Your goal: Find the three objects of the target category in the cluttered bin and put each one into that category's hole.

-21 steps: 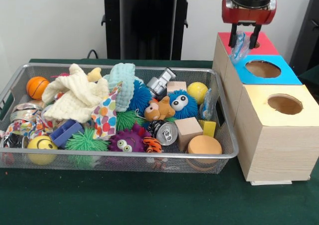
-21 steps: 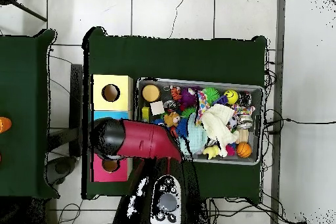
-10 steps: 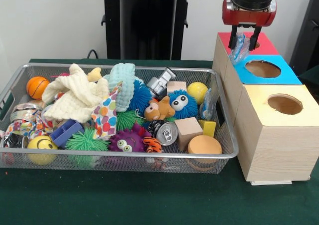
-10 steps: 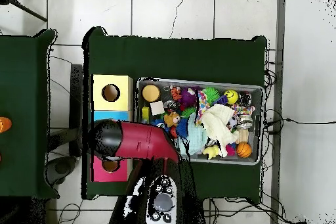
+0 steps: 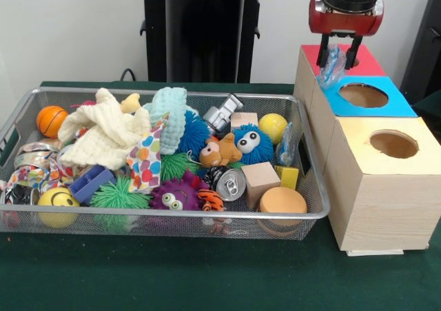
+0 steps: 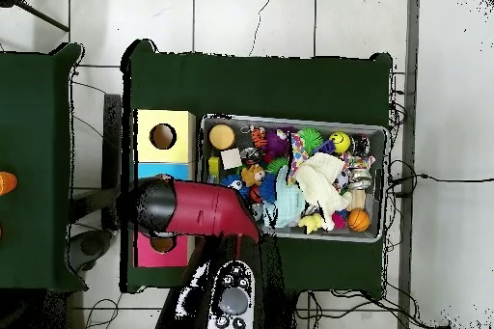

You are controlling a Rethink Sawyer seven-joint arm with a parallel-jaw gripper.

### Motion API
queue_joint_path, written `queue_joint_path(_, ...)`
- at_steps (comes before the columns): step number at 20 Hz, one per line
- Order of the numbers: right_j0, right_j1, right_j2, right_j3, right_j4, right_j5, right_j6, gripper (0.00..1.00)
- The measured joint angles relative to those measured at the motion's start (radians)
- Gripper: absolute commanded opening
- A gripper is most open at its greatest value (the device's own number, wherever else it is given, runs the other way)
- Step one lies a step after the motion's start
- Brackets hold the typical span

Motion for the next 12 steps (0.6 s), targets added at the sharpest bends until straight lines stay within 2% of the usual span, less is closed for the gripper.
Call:
queue_joint_path(6,0.009,0.002,-0.001,-0.008,0.000,0.000,0.000,0.00)
queue_joint_path(12,0.028,0.025,-0.007,-0.055,0.001,0.004,0.000,0.00)
